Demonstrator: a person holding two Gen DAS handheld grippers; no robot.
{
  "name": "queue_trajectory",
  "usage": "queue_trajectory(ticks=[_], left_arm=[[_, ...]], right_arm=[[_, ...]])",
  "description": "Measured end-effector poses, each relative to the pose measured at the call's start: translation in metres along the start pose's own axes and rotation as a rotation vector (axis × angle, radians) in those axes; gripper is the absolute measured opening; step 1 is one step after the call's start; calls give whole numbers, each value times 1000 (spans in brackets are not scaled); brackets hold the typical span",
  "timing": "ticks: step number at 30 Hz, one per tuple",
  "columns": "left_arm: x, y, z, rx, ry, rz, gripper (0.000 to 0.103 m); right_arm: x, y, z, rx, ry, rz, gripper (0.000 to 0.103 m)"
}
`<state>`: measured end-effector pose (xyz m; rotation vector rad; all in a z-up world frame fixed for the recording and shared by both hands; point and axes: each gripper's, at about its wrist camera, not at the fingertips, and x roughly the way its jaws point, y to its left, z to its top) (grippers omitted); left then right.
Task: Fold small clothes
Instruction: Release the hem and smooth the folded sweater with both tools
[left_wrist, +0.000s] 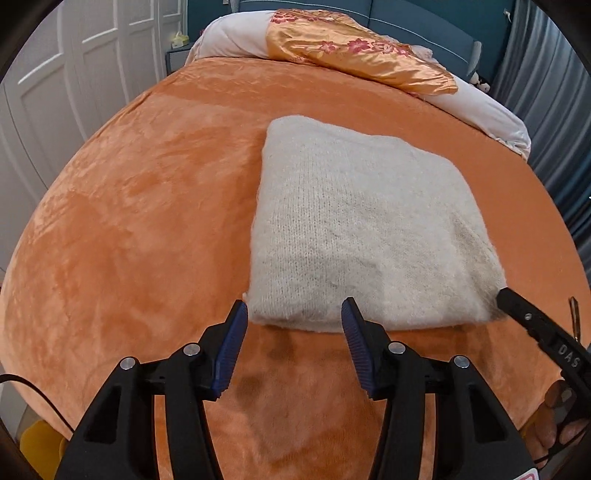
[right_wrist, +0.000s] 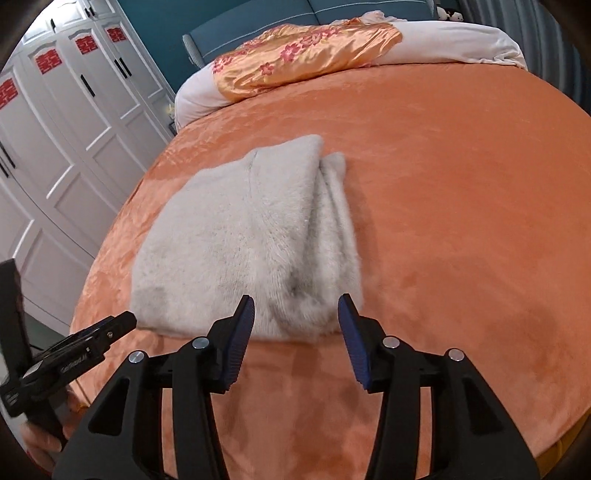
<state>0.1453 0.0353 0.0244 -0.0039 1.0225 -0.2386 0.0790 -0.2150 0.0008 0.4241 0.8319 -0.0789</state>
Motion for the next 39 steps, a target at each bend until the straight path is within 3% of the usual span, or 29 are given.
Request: queue_trajectory(ticks=[1,3,5,9,11,14,22,31,39], left_arm=[[1,0,-1,1,2,7,50],[8,1,-1,-1,15,35,50],[11,1,0,-6,20,51,50],[13,0,2,2,16,64,50],[17,-2,2,15,22,77,50],[24,-6,0,28,43,97,50],[24,-12,-5,38,49,139,51],[19,-16,-11,29,56,165,52],[0,-11,10,-20,-32,175,53]], right_arm=[[5,1,-1,-10,1,-19,45],[12,4,1,-34,6,-49,18],[7,6,5,-39,-21,-41,7],[-21,15,12,-80,-155,-63,6],[-5,9,11,-84,-109,-92,6],[37,-11,-1,-62,27,-132,7],[-10,6,2,-66,-58,-97,8],[-22,11,-2,-89,-96,-96,8],[-11,25,6,-167,-100,-101,7]])
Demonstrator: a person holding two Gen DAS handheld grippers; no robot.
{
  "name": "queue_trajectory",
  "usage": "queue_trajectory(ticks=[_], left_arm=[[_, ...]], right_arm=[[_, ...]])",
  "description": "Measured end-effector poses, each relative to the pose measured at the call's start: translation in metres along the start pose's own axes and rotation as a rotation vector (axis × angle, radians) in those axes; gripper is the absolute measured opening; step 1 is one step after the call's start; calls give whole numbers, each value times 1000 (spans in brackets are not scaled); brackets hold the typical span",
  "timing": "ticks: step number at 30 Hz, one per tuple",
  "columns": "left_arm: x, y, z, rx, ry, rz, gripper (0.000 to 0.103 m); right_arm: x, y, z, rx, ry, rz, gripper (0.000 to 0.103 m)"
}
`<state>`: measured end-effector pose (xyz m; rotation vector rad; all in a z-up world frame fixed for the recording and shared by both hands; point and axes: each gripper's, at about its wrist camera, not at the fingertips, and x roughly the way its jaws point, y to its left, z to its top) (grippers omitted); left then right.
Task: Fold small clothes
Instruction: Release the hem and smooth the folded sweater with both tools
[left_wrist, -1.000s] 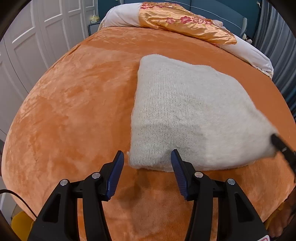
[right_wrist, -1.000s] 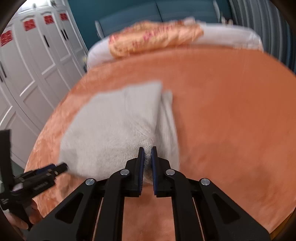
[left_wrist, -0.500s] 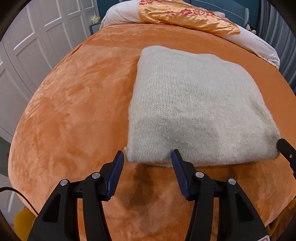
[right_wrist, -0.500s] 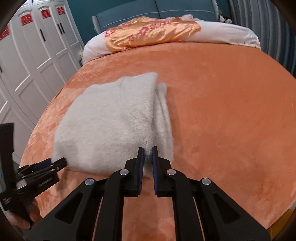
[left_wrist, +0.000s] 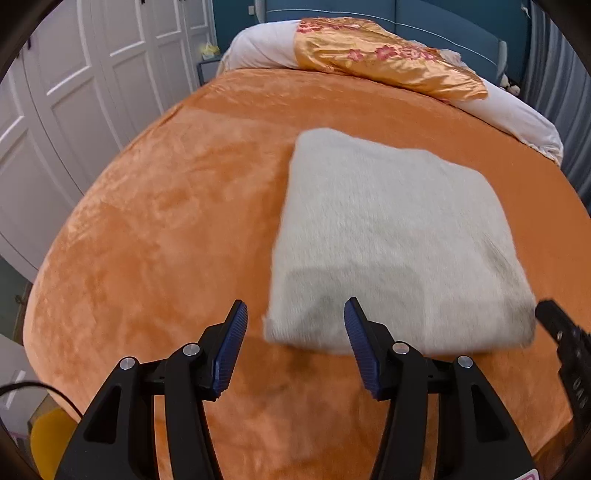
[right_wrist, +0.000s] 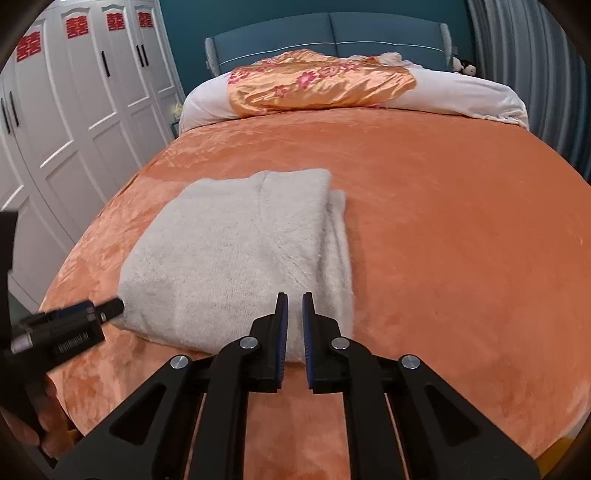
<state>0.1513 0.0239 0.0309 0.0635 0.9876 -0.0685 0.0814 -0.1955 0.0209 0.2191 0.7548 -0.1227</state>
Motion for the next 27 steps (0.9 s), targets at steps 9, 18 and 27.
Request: queue_trajectory(ticks=[9,18,27], left_arm=[[39,-7,-9,45,61,53,57],[17,-10,-17,33,73,33,56],[6,-20,-52,60,92,40,60]], right_arm=[[37,-14,-16,0,90,-40,8],[-14,1,-15,12,34,18,8],[-13,8,-58,27,129,22,9]])
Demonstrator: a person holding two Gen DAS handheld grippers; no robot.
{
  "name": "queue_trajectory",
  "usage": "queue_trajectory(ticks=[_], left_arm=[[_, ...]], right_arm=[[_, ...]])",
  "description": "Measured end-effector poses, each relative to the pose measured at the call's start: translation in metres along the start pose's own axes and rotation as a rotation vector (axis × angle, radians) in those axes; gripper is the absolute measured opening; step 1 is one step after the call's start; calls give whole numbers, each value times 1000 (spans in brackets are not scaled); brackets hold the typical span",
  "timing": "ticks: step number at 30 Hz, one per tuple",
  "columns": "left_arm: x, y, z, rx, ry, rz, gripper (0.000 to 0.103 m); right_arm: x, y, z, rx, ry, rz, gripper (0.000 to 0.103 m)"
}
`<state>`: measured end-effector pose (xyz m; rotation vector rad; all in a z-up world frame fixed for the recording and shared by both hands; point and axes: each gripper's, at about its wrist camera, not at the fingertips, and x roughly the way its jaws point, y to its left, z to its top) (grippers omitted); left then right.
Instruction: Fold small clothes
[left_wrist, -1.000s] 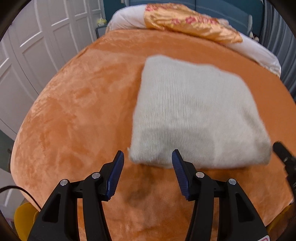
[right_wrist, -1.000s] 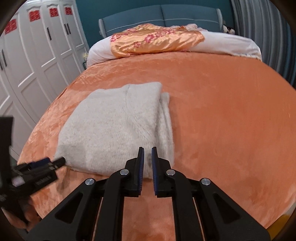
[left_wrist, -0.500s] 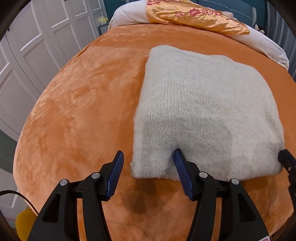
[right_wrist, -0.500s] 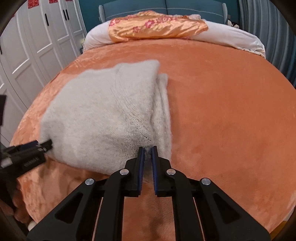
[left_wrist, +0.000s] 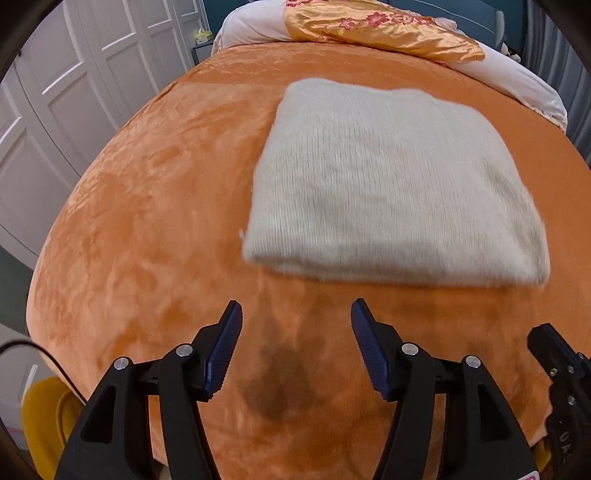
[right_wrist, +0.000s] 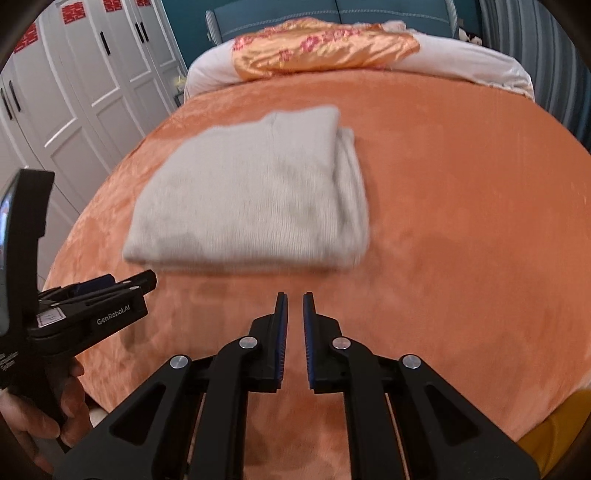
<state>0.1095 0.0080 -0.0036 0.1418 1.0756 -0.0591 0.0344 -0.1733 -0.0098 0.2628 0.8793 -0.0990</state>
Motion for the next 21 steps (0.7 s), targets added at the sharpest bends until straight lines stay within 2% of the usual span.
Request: queue_trajectory(ticks=[6,11,17,21], left_arm=[[8,-10,-29,21,46,-4,60],[8,-17,-41,46,9,21,63],[11,-15,-45,30,-18,43,75],[14,-10,-46,11,-30,48,86]], right_arm=[[14,1,-21,4,56,-23,9],[19,2,-28,-2,62,-40,9],[21,7,-29,-5,57,-64,12],[24,13,-29,-18,57,-79,23]])
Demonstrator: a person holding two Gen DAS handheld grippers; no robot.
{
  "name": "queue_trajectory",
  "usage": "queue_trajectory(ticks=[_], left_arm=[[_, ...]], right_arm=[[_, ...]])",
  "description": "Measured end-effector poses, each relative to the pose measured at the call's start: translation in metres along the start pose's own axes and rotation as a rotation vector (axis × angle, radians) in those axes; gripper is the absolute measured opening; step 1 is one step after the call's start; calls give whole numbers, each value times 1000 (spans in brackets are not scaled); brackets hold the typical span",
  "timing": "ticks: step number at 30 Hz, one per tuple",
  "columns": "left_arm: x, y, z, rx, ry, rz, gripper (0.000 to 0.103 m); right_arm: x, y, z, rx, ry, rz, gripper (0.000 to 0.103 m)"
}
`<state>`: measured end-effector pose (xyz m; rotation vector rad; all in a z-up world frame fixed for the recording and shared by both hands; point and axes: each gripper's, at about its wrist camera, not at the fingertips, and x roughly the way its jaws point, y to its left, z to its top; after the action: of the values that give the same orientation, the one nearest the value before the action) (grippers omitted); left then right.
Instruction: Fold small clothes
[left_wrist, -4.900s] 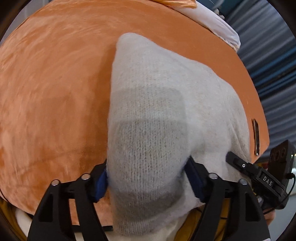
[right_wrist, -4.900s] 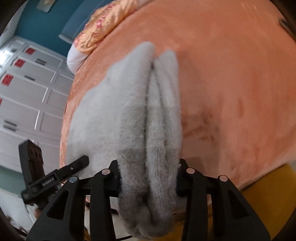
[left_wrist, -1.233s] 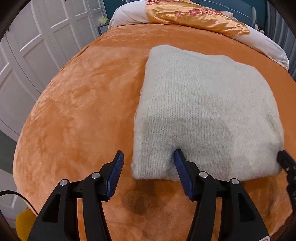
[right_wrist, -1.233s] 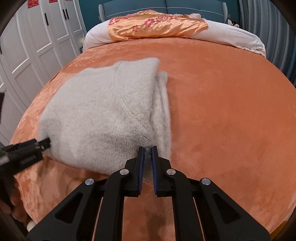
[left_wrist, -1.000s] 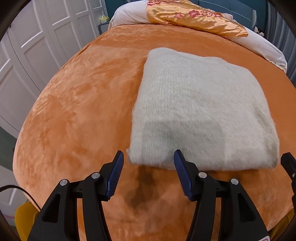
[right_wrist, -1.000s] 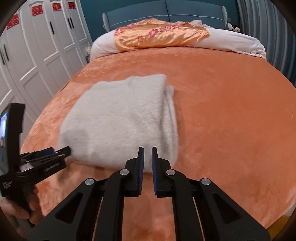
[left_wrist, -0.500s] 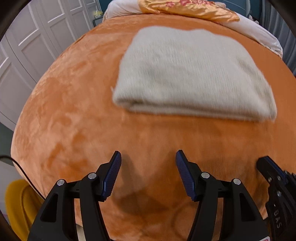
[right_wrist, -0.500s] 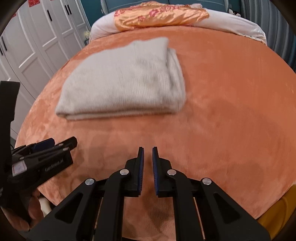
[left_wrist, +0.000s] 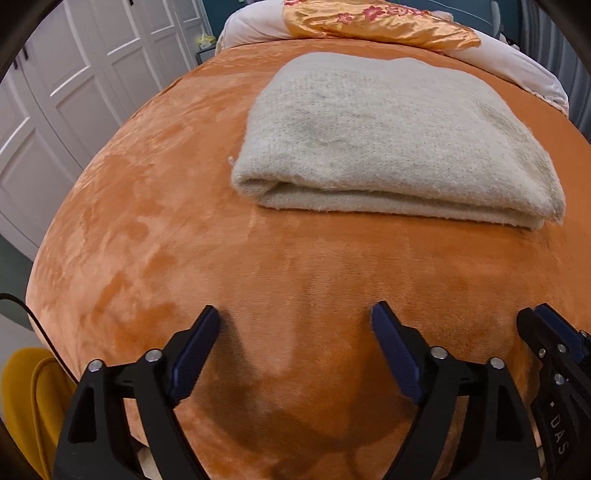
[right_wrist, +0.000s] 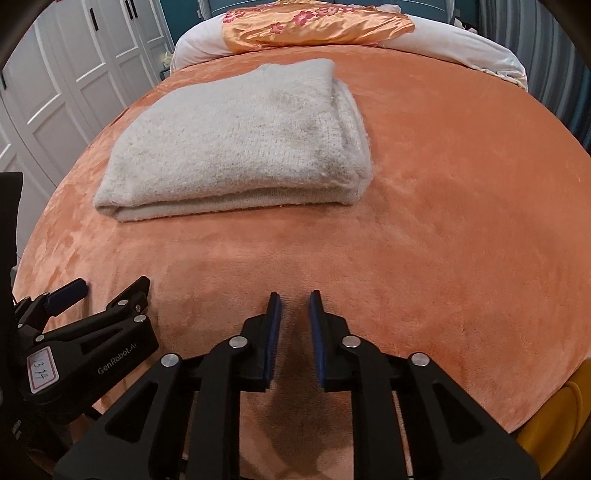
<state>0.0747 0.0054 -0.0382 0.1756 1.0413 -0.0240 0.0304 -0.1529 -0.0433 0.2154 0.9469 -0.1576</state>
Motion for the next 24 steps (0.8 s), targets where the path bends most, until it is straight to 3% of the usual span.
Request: queue_trajectory(ticks=[5,24], left_arm=[[4,5,0,-16,-7,-9,91],[0,12,2,-54,-18,-62,91]], right_arm=[[2,12,0,-37,0,-5,45],[-4,11,1,-16,-6,-69,49]])
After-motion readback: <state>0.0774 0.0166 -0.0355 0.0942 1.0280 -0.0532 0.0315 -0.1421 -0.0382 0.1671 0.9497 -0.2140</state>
